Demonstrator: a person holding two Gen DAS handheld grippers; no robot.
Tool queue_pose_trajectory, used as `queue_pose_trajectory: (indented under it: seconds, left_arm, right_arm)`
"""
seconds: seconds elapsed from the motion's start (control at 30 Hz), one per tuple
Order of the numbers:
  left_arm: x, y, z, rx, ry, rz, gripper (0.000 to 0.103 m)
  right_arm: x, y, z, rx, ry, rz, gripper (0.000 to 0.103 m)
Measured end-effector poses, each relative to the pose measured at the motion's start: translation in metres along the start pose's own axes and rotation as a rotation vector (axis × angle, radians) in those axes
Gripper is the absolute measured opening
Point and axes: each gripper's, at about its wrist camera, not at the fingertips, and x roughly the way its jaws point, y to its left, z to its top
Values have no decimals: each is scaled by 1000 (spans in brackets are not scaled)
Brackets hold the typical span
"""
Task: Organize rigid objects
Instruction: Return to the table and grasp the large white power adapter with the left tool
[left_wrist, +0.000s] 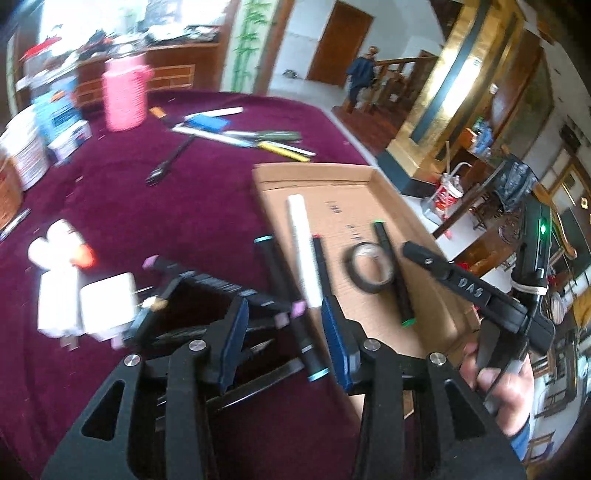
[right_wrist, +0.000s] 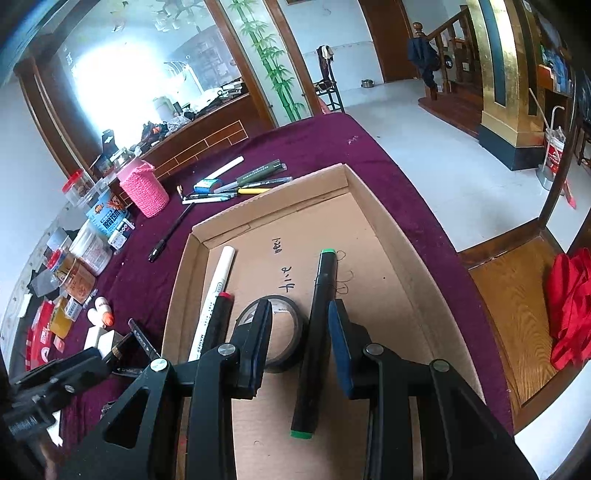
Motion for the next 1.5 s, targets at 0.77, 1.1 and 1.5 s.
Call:
queue_pose_trajectory:
  seconds: [0.77,1.1,1.5]
  left_arm:
    - [22,155,-3,-196,106,388,64]
    - [24,187,-12,-242,85,291,45]
    - [22,193,-12,-239,75,303,45]
  right_arm:
    - [-2,5,-3,-2,1,22,34]
    - [-9,32,-7,-110,-29,105,34]
    - [24,193,-42,-266,292,375,57]
